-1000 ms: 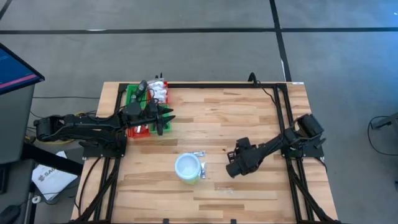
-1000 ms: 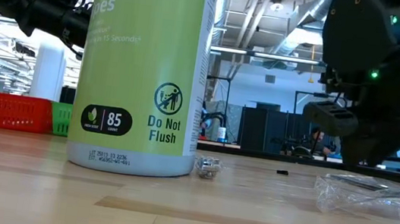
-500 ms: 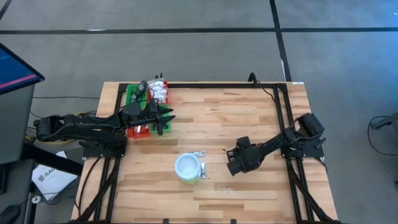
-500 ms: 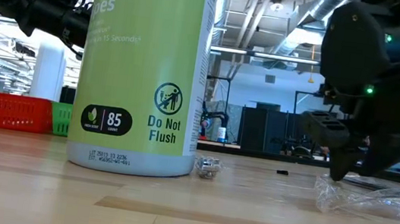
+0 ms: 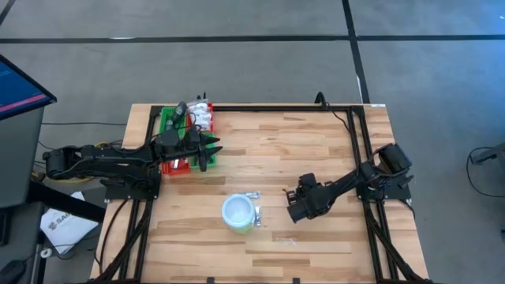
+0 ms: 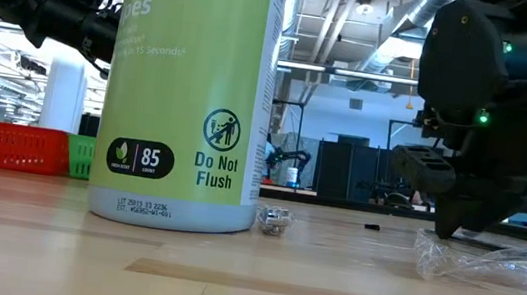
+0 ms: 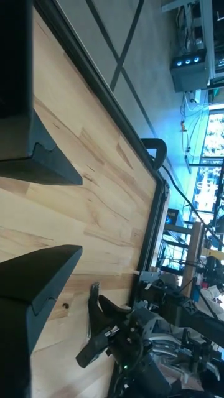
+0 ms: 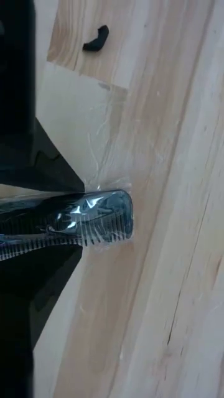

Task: Pick & Place Travel size toiletries
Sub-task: Put the black comb into the bottom green bin

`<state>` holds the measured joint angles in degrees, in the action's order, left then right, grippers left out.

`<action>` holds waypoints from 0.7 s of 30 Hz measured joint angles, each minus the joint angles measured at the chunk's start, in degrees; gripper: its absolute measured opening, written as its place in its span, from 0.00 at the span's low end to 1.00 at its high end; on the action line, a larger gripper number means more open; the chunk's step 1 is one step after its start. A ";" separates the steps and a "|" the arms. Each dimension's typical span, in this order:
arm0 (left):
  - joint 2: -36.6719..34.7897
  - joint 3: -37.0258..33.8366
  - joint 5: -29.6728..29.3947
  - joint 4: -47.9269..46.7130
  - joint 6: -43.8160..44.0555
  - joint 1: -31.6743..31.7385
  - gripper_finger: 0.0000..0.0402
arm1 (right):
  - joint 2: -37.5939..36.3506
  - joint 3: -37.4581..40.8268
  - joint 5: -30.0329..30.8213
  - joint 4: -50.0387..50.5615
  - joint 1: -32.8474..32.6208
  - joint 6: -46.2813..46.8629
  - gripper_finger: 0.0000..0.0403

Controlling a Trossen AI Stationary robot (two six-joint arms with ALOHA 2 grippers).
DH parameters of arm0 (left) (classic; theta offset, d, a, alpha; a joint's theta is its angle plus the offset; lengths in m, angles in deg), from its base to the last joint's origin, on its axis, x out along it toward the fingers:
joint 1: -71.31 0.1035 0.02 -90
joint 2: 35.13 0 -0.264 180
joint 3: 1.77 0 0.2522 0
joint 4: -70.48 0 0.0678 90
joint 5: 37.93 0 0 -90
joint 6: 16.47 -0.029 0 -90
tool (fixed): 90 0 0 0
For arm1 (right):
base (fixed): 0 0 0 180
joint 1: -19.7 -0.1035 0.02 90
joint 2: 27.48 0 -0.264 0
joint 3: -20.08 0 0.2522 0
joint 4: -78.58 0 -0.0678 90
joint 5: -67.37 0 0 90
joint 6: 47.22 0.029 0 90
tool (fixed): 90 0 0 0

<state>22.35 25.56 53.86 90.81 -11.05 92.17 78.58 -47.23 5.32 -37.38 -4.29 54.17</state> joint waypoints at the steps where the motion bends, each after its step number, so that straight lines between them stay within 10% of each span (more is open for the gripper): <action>1: 0.01 0.02 -0.01 0.00 0.00 0.00 0.40 | -0.02 0.46 0.00 -0.66 0.00 -0.29 0.34; 21: 0.00 0.01 -0.01 -0.11 0.00 -0.01 0.40 | -0.20 1.44 0.42 -0.61 -0.04 -2.90 0.08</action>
<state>22.35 25.57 53.85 90.70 -11.05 92.16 78.38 -45.78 5.74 -37.99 -4.33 51.27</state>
